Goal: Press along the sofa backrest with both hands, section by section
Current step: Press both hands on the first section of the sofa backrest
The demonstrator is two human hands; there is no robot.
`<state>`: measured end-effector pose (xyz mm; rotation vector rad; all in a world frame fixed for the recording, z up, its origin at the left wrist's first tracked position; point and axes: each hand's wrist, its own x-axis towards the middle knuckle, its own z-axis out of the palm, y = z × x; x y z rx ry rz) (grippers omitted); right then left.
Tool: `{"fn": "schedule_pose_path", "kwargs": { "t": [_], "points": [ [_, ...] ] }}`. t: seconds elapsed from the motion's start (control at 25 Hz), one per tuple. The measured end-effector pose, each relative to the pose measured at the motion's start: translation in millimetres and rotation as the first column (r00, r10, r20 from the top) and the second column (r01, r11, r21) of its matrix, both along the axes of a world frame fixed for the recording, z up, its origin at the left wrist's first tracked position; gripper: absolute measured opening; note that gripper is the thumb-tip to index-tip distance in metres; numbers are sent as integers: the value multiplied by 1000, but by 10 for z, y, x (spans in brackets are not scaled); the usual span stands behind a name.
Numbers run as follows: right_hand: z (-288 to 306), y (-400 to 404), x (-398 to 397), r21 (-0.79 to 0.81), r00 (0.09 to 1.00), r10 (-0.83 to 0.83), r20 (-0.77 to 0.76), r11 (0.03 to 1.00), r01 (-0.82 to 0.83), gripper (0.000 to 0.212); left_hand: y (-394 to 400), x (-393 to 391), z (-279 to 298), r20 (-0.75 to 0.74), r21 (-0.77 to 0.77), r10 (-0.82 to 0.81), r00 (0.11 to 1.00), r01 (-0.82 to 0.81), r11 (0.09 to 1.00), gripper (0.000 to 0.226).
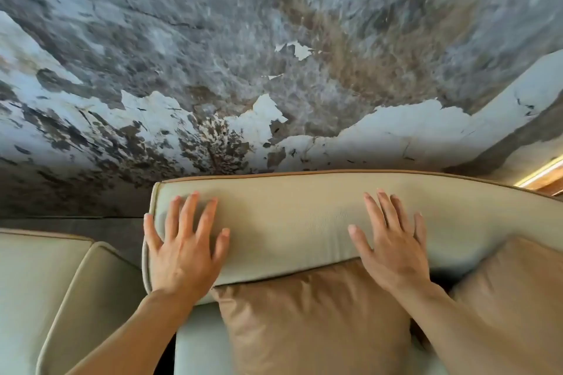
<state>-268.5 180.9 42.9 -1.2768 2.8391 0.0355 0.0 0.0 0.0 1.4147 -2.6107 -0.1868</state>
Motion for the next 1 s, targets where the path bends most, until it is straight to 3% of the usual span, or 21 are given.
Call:
{"fn": "schedule_pose_path", "kwargs": {
  "t": [0.2, 0.4, 1.0],
  "points": [
    [-517, -252, -164, -180, 997, 79, 5, 981, -76, 70, -54, -109, -297, -3, -204, 70, 998, -70, 976, 63],
    [-842, -279, -189, -365, 985, 29, -171, 926, -91, 63, -74, -183, -407, -30, -295, 101, 994, -105, 950, 64],
    [-979, -678, -501, -435, 961, -53, -271, 897, -73, 66, -562, -571, -444, -72, -376, 62, 996, -84, 923, 63]
  ]
}}
